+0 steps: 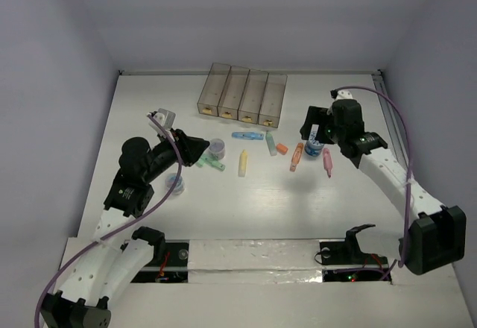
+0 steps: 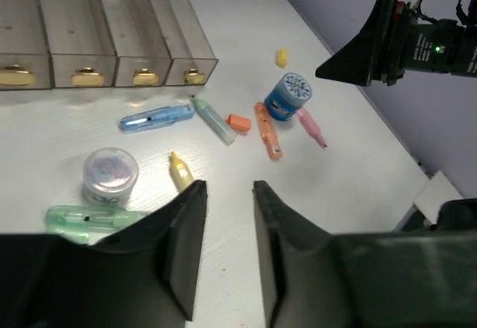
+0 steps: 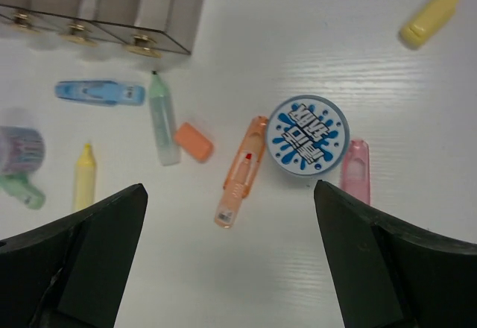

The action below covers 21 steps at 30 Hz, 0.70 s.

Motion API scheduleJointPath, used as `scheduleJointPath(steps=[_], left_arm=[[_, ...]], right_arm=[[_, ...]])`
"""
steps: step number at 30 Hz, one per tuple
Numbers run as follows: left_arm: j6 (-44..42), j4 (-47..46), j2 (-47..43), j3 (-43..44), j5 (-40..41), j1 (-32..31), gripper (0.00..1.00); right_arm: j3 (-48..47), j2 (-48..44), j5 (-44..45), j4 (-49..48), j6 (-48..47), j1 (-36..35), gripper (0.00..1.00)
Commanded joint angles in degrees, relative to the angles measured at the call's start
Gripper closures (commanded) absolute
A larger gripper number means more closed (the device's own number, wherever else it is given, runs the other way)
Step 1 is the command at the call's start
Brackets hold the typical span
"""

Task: Sort the stationery into containers
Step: Pick up the stationery from the center of the board.

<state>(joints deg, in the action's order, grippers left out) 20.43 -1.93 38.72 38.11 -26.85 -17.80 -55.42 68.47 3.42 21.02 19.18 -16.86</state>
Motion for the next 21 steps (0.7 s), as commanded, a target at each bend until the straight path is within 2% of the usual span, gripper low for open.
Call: scheduleJointPath(steps=[1, 3, 6, 12, 21], left_arm=[[-2.85, 0.35, 0.48, 1.53, 3.82, -0.30, 0.70], [-3.02, 0.35, 0.74, 1.71, 3.82, -0.30, 0.57], [-3.20, 0.97, 0.92, 1.88, 4.88, -0.30, 0.48], [-3.55, 1.41, 0.48, 1.97, 5.32, -0.30, 0.46], [-3.73, 1.41, -0.49, 1.97, 5.41, -0.92, 0.45]], right_arm=[[0.13, 3.33, 10.02, 1.48, -1.25, -0.89, 0.00], [0.31, 4.91, 12.13, 1.31, -1.42, -0.89, 0.00], [-0.30, 8.60, 13.45, 1.14, -1.51, -0.89, 0.00], [-1.71, 15.55, 16.70, 0.00, -1.25, -0.89, 0.00], [-4.25, 21.09, 14.60, -3.70, -1.25, -0.89, 0.02]])
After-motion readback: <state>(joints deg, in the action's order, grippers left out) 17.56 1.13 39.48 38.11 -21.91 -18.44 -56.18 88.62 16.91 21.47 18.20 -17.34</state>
